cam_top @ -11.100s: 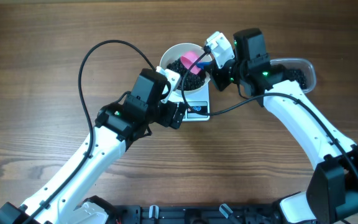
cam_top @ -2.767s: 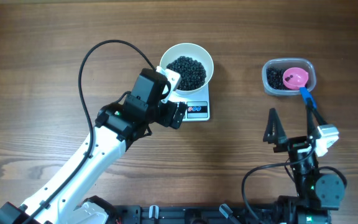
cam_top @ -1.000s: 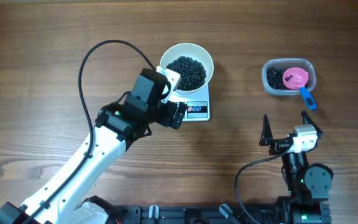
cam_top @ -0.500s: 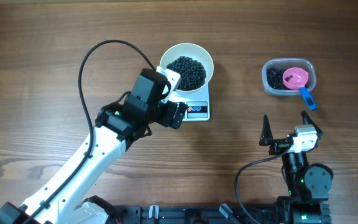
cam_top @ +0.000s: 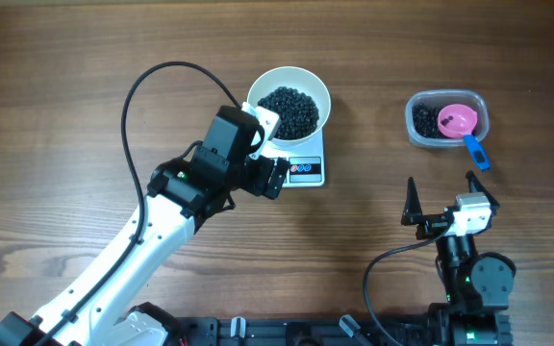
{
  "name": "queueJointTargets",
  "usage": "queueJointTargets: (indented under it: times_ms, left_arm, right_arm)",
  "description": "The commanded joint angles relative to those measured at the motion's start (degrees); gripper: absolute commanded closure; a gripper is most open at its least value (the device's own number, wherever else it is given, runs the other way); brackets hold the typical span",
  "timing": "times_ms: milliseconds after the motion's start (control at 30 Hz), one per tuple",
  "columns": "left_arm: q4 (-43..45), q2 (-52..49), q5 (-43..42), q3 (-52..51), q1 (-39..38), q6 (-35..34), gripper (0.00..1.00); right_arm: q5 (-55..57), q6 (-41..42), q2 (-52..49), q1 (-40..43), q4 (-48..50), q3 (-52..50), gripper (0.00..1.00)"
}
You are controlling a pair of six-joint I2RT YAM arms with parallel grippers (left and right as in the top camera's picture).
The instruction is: Scoop item into bowl and weigh 150g on scale
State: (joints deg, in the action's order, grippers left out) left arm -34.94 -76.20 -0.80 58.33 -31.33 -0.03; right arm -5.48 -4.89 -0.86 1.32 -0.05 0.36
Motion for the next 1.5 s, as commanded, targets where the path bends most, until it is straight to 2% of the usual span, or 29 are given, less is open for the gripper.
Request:
queueJointTargets:
  times_ms: [0, 700, 900, 967, 1100, 1233, 1300, 1467]
  left_arm:
    - [0.0, -0.1, -0.5, -0.4, 0.1, 0.9, 0.0]
    - [-1.8, -0.1, -0.7, -0.4, 0.0, 0.9, 0.0]
    - [4.2, 1.6, -0.4, -0.4, 0.1, 0.9, 0.0]
    - [4.6, 3.0, 4.4, -0.4, 0.2, 0.9, 0.0]
    - [5.2, 6.0, 6.0, -0.4, 5.4, 0.2, 0.0]
    - [5.9, 10.1, 4.0, -0.4, 13.9, -6.7, 0.0]
    - [4.4, 12.3, 3.8, -0.4, 16.4, -6.9, 0.0]
    - [1.0, 21.3, 3.3, -2.4, 17.3, -6.9, 0.0]
  right_arm:
    - [0.7, -1.0, 0.7, 0.1, 0.2, -0.1, 0.0]
    - [0.7, -1.0, 0.7, 0.1, 0.1, -0.1, 0.0]
    - [0.7, -1.0, 0.7, 0.1, 0.2, -0.1, 0.0]
    - [0.7, -1.0, 0.7, 0.1, 0.2, -0.1, 0.0]
    - [0.7, -1.0, 0.7, 0.1, 0.2, -0.1, 0.0]
    - [0.7, -1.0, 0.7, 0.1, 0.2, -0.1, 0.0]
    - [0.7, -1.0, 0.7, 0.1, 0.2, -0.1, 0.0]
    - [0.7, -1.0, 0.7, 0.1, 0.2, -0.1, 0.0]
